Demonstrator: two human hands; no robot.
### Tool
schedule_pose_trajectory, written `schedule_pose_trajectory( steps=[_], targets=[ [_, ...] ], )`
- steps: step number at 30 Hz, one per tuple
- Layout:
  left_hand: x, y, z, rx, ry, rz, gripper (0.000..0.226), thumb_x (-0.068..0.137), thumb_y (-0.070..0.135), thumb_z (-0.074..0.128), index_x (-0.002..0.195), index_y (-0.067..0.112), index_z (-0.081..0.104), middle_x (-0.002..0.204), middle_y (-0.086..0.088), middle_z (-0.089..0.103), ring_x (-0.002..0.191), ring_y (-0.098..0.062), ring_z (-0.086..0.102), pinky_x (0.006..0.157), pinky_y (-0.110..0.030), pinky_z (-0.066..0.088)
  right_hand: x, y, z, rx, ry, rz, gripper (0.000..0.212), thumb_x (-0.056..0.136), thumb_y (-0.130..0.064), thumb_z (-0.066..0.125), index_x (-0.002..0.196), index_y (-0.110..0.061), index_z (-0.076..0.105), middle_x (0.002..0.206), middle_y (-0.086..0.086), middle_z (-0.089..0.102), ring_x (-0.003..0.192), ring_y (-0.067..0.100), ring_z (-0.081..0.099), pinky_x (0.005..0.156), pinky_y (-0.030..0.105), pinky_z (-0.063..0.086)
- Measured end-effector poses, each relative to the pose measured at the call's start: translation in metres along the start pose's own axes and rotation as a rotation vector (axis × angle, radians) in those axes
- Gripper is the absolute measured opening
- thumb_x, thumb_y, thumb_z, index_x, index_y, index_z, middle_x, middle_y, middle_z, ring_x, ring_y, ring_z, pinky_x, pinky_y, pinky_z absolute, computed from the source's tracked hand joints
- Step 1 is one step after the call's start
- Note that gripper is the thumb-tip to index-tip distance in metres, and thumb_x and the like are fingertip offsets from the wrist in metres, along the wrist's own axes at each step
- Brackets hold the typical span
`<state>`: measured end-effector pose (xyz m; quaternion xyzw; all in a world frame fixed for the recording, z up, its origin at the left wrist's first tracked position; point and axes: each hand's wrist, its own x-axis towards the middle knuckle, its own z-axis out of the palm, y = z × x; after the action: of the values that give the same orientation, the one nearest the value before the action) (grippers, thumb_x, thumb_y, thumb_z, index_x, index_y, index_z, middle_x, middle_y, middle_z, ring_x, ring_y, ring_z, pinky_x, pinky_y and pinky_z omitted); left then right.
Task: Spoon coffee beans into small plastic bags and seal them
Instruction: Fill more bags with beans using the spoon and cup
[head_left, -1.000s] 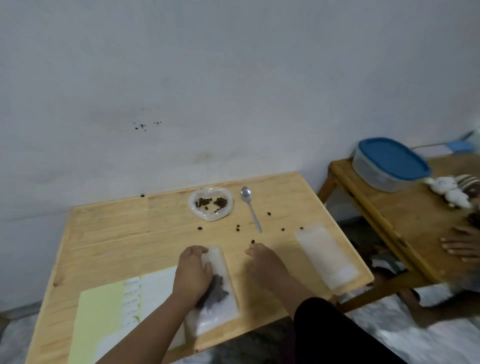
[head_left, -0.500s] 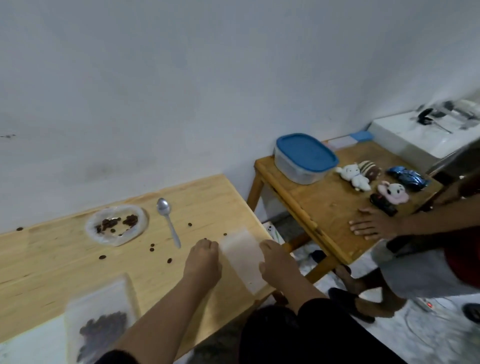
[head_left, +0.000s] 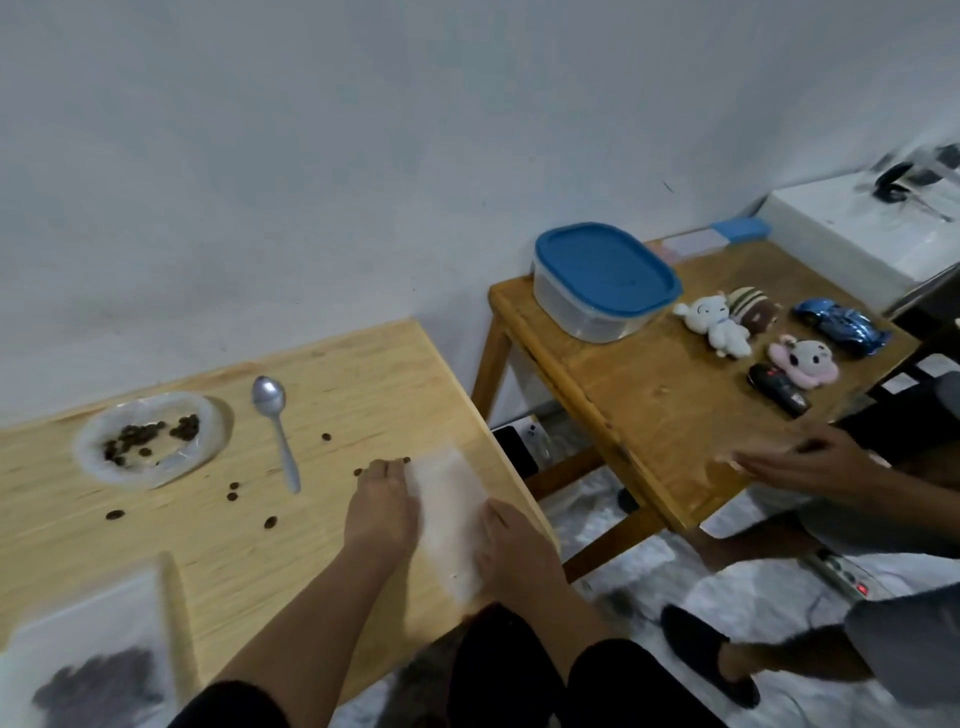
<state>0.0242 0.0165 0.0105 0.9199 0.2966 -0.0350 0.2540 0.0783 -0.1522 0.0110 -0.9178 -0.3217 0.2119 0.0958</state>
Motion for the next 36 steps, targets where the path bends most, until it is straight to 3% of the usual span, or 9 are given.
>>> schedule_pose_trajectory(
  steps=[5,9,16,19,21,25,28,32,36],
  targets=[
    [0.007,0.0,-0.005,-0.144,0.095,-0.016,0.032,0.094,0.007,0.045,0.124,0.009,0.055,0.116,-0.013,0.055,0.105,-0.03,0.054,0.082,-0.035,0.045,0.005,0.003,-0.006,0.025,-0.02,0.018,0.057,0.094,-0.032,0.044,0.145,-0.014,0.026,0.15,-0.001,0.028,0.138,0.015,0.026,0.113,0.031,0.028],
    [0.006,0.002,-0.014,-0.333,0.157,-0.03,0.022,0.09,0.0,0.049,0.101,0.004,0.067,0.093,-0.009,0.068,0.083,-0.023,0.061,0.067,-0.023,0.039,0.013,-0.001,-0.018,0.144,0.043,0.039,0.049,0.093,-0.032,0.046,0.138,-0.016,0.037,0.141,0.001,0.042,0.129,0.017,0.04,0.105,0.026,0.032],
    [-0.003,0.007,-0.048,-0.508,0.26,0.058,0.018,0.086,0.001,0.059,0.09,0.012,0.072,0.084,0.007,0.067,0.08,-0.007,0.058,0.067,-0.003,0.034,0.033,-0.031,-0.061,0.393,0.252,0.016,0.056,0.086,-0.032,0.061,0.135,-0.014,0.043,0.129,0.007,0.053,0.12,0.022,0.049,0.099,0.031,0.038],
    [-0.006,0.001,-0.074,-0.548,0.313,0.077,0.015,0.086,0.005,0.06,0.087,0.015,0.071,0.083,0.007,0.068,0.079,-0.008,0.06,0.07,-0.012,0.04,0.035,-0.053,-0.087,0.59,0.333,-0.03,0.047,0.083,-0.025,0.062,0.128,-0.016,0.053,0.102,0.005,0.065,0.096,0.017,0.059,0.08,0.022,0.044],
    [-0.01,-0.004,-0.096,-0.605,0.368,0.073,0.015,0.087,0.006,0.06,0.088,0.018,0.069,0.084,0.007,0.068,0.079,-0.007,0.061,0.073,-0.019,0.044,0.035,-0.071,-0.103,0.604,0.371,-0.119,0.031,0.084,-0.018,0.063,0.115,-0.016,0.062,0.08,-0.001,0.062,0.077,0.011,0.058,0.069,0.015,0.041],
    [-0.023,-0.012,-0.142,-0.684,0.609,-0.04,0.028,0.085,0.02,0.067,0.113,0.019,0.062,0.105,0.01,0.059,0.094,-0.005,0.056,0.08,-0.02,0.041,0.04,-0.117,-0.127,0.655,0.39,-0.257,0.005,0.085,-0.016,0.063,0.088,-0.018,0.066,0.073,-0.012,0.06,0.072,0.007,0.059,0.068,0.017,0.048],
    [-0.034,-0.019,-0.174,-0.783,0.744,-0.216,0.051,0.082,0.033,0.07,0.127,0.017,0.052,0.111,0.001,0.056,0.097,-0.007,0.053,0.085,-0.025,0.042,0.036,-0.157,-0.138,0.91,0.347,-0.292,0.014,0.084,-0.012,0.063,0.076,-0.022,0.059,0.077,0.001,0.067,0.079,0.019,0.067,0.076,0.034,0.054],
    [-0.05,-0.036,-0.202,-0.975,0.637,-0.285,0.066,0.08,0.041,0.07,0.137,0.024,0.04,0.108,0.008,0.056,0.096,-0.009,0.057,0.092,-0.034,0.047,0.028,-0.21,-0.138,1.05,0.163,-0.425,0.017,0.083,-0.007,0.065,0.075,-0.019,0.057,0.067,-0.009,0.062,0.066,0.009,0.058,0.062,0.021,0.045],
    [-0.063,-0.073,-0.222,-1.021,0.681,-0.256,0.064,0.08,0.036,0.071,0.135,0.027,0.041,0.098,0.015,0.062,0.093,-0.005,0.062,0.091,-0.042,0.05,0.024,-0.259,-0.131,1.204,-0.104,-0.463,0.012,0.086,-0.013,0.062,0.098,-0.012,0.065,0.081,-0.005,0.067,0.073,0.005,0.063,0.064,0.015,0.048]
  ],
)
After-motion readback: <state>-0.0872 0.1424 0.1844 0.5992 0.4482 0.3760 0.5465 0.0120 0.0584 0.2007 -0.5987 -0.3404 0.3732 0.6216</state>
